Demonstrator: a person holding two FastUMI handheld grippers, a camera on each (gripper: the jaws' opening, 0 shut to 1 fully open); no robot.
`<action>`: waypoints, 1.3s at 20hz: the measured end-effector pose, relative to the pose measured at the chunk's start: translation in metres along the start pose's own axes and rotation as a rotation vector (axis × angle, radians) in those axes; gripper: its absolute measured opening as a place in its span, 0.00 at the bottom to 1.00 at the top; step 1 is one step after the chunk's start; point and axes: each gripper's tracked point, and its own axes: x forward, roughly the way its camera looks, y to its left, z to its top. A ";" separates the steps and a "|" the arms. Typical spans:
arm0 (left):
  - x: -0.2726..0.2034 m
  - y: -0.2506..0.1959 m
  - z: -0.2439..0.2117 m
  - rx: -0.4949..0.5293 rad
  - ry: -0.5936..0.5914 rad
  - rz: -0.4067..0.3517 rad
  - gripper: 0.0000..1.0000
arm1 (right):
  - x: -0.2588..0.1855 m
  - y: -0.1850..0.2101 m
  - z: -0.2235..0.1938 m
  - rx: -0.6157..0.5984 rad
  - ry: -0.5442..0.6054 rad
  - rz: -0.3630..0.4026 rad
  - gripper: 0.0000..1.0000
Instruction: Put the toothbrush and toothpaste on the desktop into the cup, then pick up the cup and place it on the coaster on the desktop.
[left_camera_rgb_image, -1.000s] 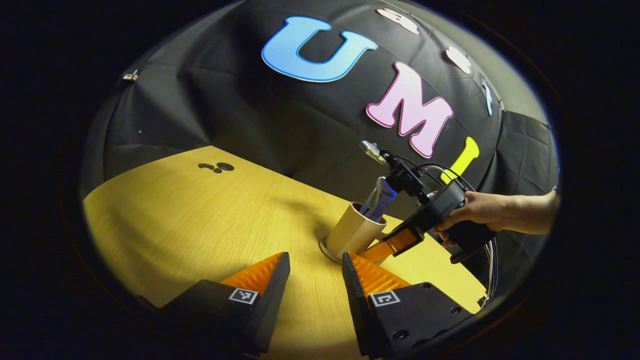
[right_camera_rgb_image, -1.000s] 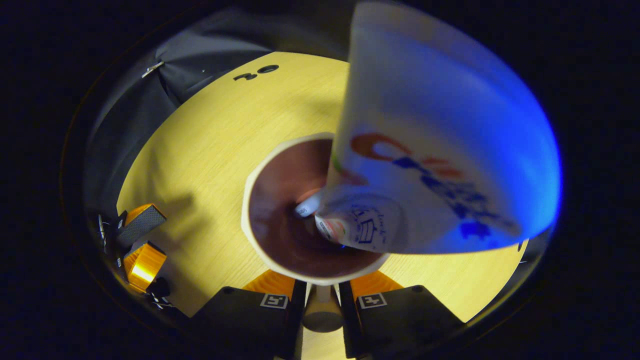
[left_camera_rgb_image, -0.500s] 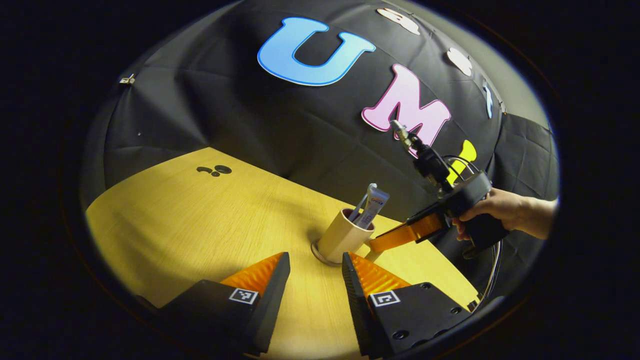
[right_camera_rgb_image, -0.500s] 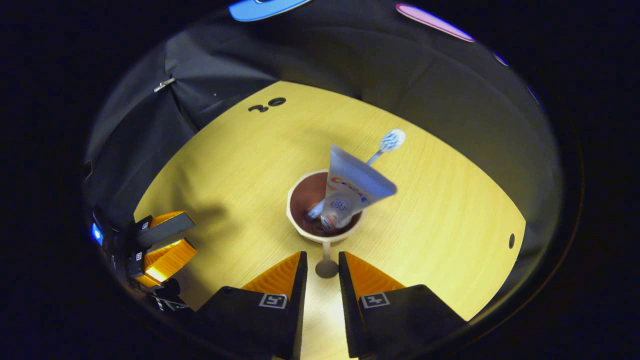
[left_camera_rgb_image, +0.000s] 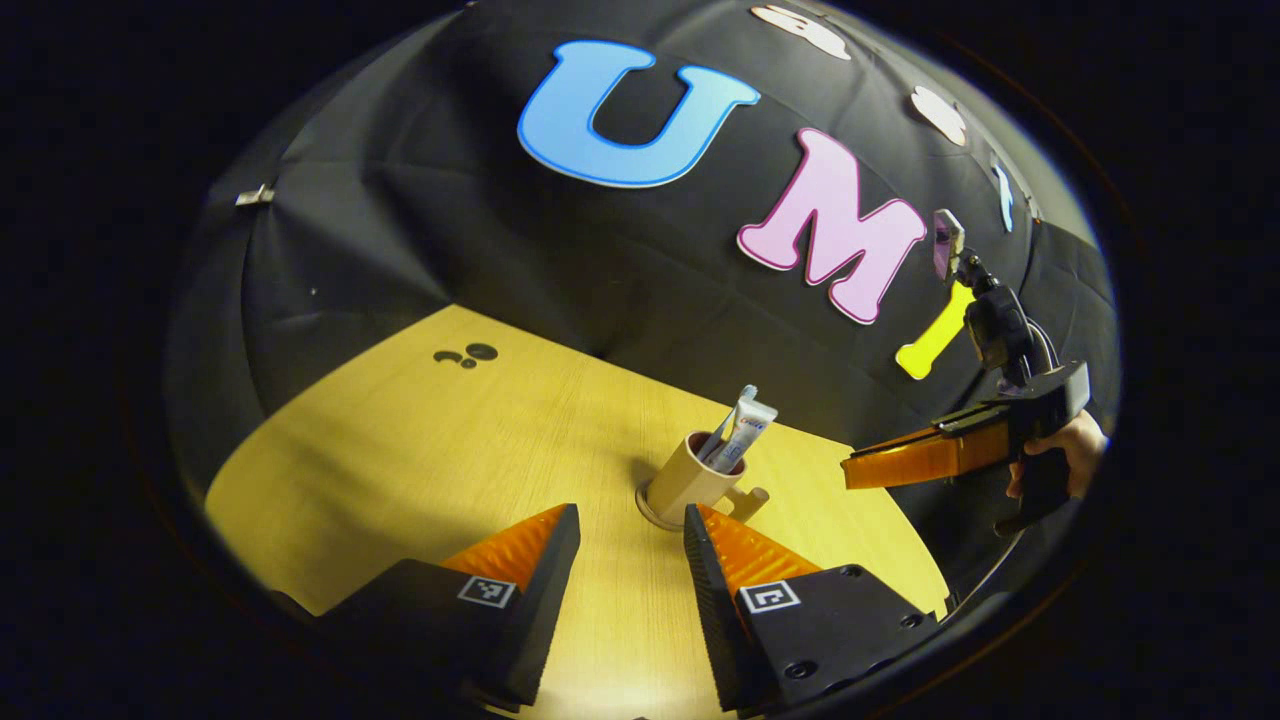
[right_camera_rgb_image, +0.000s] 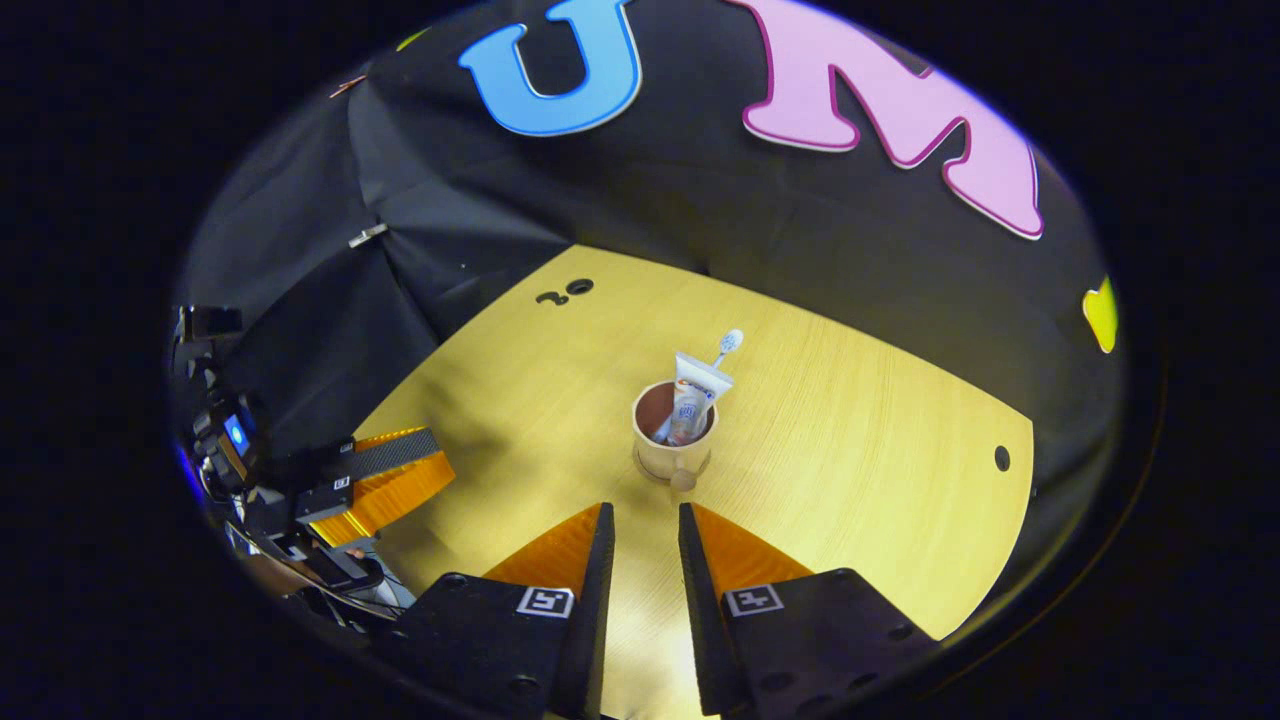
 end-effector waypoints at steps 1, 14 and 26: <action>-0.006 -0.005 0.008 0.017 -0.001 0.000 0.67 | -0.006 0.000 -0.002 -0.001 -0.017 -0.012 0.40; -0.081 -0.075 0.027 0.176 0.037 -0.129 0.67 | -0.113 0.025 -0.023 0.184 -0.224 -0.125 0.45; -0.118 -0.119 0.035 0.274 -0.022 -0.153 0.66 | -0.163 0.016 -0.051 0.250 -0.362 -0.096 0.49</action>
